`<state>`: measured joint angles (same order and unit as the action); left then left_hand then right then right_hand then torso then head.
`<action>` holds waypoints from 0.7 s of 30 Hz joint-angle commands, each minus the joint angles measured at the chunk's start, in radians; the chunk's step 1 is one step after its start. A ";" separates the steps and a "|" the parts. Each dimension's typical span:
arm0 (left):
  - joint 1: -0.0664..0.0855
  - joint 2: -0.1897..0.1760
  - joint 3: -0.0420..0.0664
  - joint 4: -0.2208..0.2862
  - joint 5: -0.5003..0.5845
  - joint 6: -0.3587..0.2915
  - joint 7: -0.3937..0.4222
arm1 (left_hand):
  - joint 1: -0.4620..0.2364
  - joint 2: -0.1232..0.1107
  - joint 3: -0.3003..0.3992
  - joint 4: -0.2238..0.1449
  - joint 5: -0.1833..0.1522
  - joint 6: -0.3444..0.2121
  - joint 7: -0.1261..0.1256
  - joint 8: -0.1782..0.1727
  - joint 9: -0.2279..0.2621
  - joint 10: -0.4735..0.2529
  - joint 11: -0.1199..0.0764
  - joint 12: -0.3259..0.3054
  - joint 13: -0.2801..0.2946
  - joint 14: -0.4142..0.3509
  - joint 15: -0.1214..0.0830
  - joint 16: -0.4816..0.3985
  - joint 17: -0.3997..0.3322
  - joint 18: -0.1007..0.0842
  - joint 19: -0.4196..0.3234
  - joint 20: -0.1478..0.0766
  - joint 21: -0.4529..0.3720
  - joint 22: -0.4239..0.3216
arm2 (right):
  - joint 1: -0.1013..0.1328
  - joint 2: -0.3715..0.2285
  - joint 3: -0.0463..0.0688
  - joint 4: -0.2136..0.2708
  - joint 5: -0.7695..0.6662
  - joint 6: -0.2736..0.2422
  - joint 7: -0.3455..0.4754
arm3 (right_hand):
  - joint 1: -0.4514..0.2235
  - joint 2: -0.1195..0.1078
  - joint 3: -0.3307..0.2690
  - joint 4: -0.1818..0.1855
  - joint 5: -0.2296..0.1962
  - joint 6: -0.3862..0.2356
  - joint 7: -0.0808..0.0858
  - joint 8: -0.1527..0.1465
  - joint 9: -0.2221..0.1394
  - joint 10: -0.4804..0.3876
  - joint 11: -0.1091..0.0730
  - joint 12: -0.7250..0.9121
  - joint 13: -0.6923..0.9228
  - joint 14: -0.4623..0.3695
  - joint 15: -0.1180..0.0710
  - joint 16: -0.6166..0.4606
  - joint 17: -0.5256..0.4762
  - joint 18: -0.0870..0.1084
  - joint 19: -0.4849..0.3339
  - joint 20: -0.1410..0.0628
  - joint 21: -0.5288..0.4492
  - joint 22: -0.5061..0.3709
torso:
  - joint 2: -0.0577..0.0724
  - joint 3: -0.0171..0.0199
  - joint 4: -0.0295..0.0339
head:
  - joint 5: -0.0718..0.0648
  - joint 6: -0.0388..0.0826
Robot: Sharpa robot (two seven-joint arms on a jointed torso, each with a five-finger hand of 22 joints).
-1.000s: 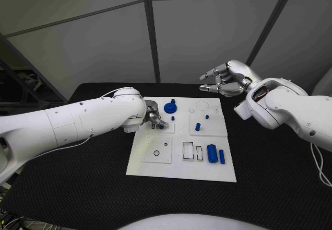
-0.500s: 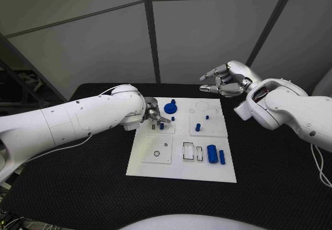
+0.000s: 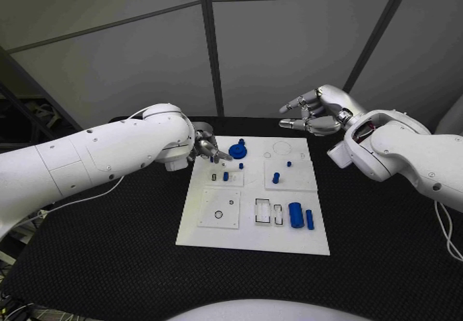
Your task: Assemble the parts on the task board
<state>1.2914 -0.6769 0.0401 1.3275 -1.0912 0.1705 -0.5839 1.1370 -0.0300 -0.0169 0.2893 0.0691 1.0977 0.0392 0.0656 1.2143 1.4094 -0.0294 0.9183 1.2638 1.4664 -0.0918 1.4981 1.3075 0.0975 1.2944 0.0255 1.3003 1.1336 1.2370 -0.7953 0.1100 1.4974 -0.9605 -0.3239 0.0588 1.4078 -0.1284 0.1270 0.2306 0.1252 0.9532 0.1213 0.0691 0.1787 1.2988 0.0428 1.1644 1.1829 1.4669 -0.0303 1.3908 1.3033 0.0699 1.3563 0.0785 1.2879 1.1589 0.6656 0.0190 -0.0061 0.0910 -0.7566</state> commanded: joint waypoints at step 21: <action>0.035 0.155 0.003 -0.361 0.004 0.131 0.030 | 0.055 0.033 -0.048 0.000 0.008 -0.006 0.012 0.003 -0.179 -0.004 0.011 -0.019 -0.016 0.083 0.015 0.001 0.178 0.002 0.006 0.013 -0.011 0.001 | 0.002 0.006 0.001 -0.002 0.003 0.005 0.006 | -0.009 0.001 -0.006 0.003 -0.002 0.003 0.001 -0.004 0.001 0.005 -0.004 -0.003 -0.001 0.038 -0.006 -0.005 -0.001 0.018 -0.007 -0.003 -0.006 -0.002 | 0.005 -0.0015 -0.0033 | -0.001 0.014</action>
<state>1.3242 -0.5285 0.0437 0.9792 -1.0885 0.2716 -0.5758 1.1939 0.0014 -0.0608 0.2896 0.0770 1.0864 0.0500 0.0637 1.0364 1.3991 -0.0191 0.8936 1.2465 1.4653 -0.0802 1.4982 1.3074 0.1233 1.2967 0.0380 1.2921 1.1340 1.2370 -0.7905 0.1099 1.4953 -0.9605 -0.3234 0.0585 1.4078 -0.1285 0.1244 0.2333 0.1252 0.9532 0.1213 0.0692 0.1785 1.2988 0.0428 1.1644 1.1830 1.4669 -0.0303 1.3908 1.3034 0.0698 1.3563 0.0785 1.2880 1.1582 0.6709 0.0176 -0.0105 0.0903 -0.7416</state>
